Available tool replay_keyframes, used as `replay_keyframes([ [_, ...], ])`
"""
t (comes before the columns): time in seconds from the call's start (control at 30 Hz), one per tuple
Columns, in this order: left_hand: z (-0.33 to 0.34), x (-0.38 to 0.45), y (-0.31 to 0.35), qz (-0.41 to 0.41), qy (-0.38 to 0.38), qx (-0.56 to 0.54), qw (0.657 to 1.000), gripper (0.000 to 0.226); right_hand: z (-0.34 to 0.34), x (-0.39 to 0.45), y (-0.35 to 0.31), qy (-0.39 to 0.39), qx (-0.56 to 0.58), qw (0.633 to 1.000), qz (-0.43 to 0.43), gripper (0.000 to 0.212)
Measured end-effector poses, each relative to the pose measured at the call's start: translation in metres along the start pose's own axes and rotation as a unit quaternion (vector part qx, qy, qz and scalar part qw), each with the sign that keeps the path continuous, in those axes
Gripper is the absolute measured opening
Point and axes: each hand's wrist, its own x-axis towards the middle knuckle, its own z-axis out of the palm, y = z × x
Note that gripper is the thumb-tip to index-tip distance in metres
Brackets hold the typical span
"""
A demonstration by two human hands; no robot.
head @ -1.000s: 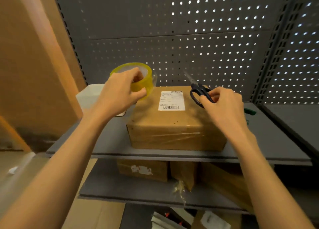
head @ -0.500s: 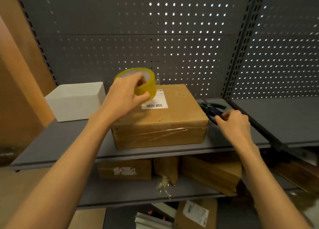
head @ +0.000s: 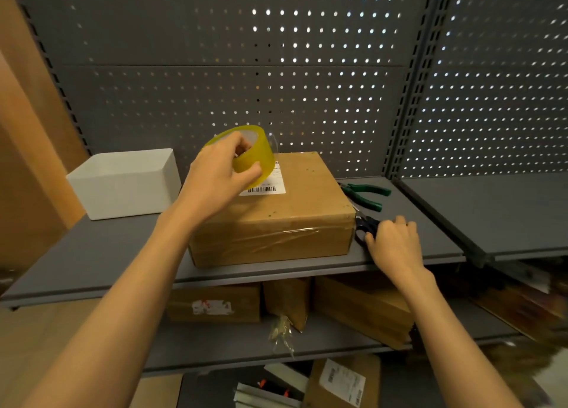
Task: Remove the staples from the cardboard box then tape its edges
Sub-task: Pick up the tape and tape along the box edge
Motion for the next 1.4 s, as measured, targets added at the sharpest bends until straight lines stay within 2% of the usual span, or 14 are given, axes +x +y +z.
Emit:
replay_keyframes([
  [0.1,-0.001,-0.003,0.002,-0.023,0.01,-0.032,0.999,0.018,-0.01,0.002,-0.002,-0.017,0.011,1.0,-0.01,0.032],
  [0.17,-0.002,-0.004,0.003,-0.034,0.019,-0.052,0.998,0.017,-0.02,0.004,-0.005,0.017,0.067,0.997,-0.029,0.032],
  [0.23,-0.004,-0.004,0.006,-0.044,0.032,-0.075,0.996,0.017,-0.035,0.005,-0.013,0.071,0.169,0.98,-0.071,0.033],
  [0.3,-0.007,-0.003,0.01,-0.055,0.046,-0.114,0.991,0.017,-0.055,0.003,-0.026,0.094,0.294,0.943,-0.123,0.029],
  [0.4,-0.014,-0.004,0.017,-0.069,0.061,-0.194,0.977,0.013,-0.087,-0.004,-0.053,0.06,0.433,0.873,-0.216,0.023],
  [0.5,-0.019,-0.01,0.026,-0.063,0.064,-0.263,0.961,0.004,-0.111,-0.01,-0.08,0.046,0.517,0.808,-0.28,0.026],
  [0.57,-0.019,-0.014,0.03,-0.054,0.058,-0.279,0.957,0.005,-0.121,-0.009,-0.096,0.041,0.539,0.787,-0.298,0.031],
  [0.7,-0.016,-0.021,0.031,-0.054,0.043,-0.287,0.955,0.005,-0.123,-0.004,-0.111,0.017,0.534,0.779,-0.327,0.032],
  [1.1,-0.014,-0.032,0.034,-0.054,0.027,-0.267,0.962,0.012,-0.11,0.001,-0.114,0.013,0.536,0.786,-0.307,0.021],
  [1.2,-0.013,-0.033,0.034,-0.056,0.029,-0.265,0.962,0.015,-0.108,0.001,-0.113,0.003,0.556,0.775,-0.301,0.015],
  [1.4,-0.012,-0.037,0.037,-0.073,0.037,-0.267,0.96,0.006,-0.102,0.001,-0.115,-0.018,0.6,0.749,-0.28,0.013],
])
